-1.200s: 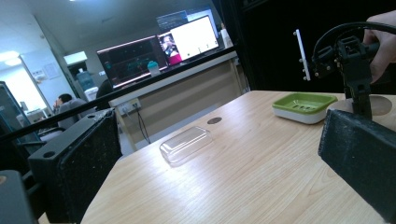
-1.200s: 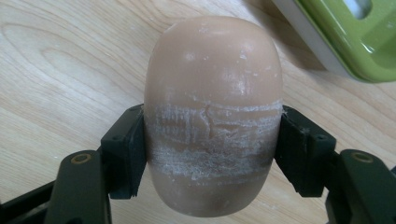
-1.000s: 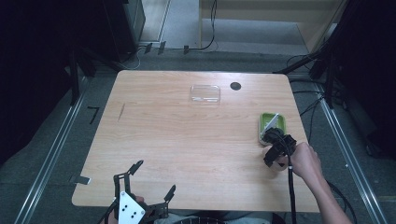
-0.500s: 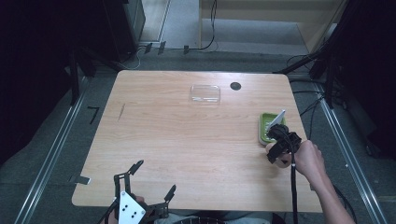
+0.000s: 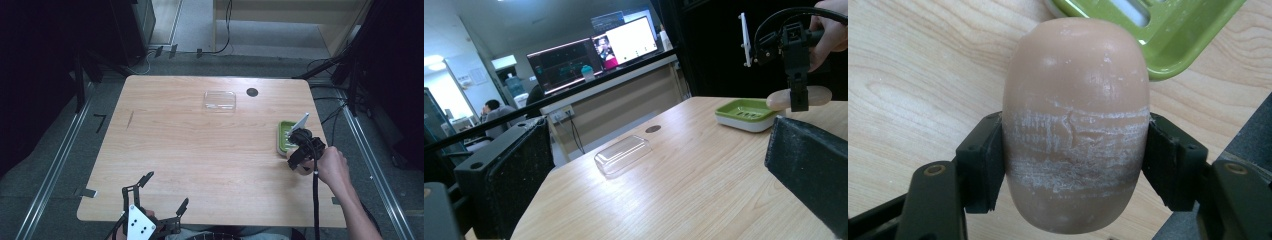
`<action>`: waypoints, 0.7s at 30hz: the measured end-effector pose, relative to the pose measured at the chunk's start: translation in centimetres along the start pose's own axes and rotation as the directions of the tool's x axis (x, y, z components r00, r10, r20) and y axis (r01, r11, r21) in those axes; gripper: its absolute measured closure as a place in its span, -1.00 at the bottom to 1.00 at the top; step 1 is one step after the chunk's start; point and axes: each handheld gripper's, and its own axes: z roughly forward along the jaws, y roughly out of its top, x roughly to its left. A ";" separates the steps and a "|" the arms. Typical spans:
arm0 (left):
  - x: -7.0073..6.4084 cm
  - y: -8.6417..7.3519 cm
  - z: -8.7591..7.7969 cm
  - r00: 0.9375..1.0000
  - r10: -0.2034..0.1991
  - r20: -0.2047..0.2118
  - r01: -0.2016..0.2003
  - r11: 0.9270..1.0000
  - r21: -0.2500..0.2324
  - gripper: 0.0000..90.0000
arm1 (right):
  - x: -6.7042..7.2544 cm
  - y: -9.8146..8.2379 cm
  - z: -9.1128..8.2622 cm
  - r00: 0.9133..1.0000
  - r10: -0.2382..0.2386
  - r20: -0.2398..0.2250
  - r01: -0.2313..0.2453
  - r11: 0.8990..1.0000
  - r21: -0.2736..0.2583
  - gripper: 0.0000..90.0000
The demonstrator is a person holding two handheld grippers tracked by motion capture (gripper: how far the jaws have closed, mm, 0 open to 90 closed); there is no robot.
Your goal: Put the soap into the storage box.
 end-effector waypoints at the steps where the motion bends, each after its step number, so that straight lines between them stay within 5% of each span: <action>1: 0.0 0.0 0.0 1.000 0.000 0.000 0.000 1.000 0.000 -1.00 | -0.1 0.0 0.0 1.000 0.001 -0.001 -0.001 1.000 -0.002 -0.26; 21: 0.0 0.0 0.0 1.000 0.000 0.000 0.000 1.000 0.002 -1.00 | -0.2 1.1 -0.5 1.000 -0.012 0.012 0.012 1.000 -0.023 -0.26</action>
